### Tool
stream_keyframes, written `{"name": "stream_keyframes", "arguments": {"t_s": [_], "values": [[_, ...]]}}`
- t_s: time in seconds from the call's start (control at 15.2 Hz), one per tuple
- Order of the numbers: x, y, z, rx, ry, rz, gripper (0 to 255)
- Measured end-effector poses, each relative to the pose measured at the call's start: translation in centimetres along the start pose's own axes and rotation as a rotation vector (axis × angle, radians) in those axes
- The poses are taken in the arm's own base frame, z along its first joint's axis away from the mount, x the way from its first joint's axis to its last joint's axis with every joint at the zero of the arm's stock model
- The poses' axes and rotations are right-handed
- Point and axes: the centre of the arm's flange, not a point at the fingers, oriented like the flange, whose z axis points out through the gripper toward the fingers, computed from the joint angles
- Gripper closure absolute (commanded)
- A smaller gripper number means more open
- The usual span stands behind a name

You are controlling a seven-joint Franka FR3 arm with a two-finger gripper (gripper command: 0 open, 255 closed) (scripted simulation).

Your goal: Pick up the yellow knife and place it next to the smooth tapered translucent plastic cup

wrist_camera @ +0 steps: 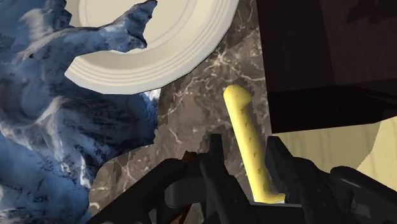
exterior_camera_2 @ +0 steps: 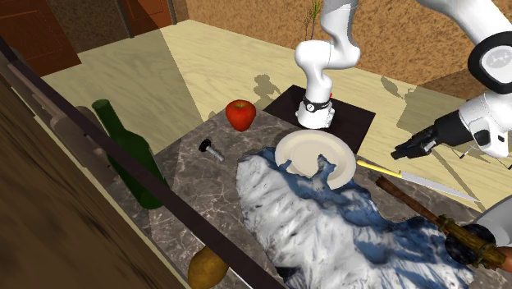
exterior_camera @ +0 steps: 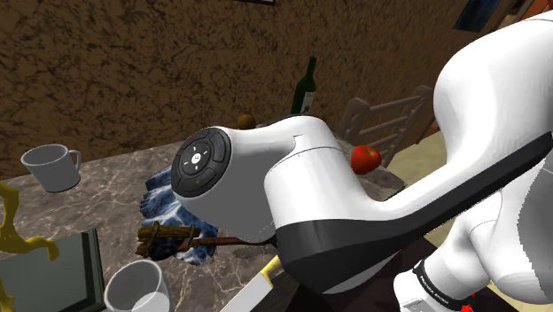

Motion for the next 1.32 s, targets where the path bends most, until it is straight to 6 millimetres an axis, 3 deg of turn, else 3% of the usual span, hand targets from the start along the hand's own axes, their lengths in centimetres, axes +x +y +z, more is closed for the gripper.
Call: {"name": "stream_keyframes", "arguments": {"t_s": [0.53, 0.66, 1.06, 1.32], "values": [[-0.2, -7.2, 3.8, -0.164, 0.488, -0.138, 0], [-0.2, -8.0, 4.8, -0.188, 0.565, -0.156, 0], [1.4, -8.1, 7.4, -0.196, 0.592, -0.161, 0], [1.9, -8.0, 7.9, -0.196, 0.593, -0.162, 0]]}}
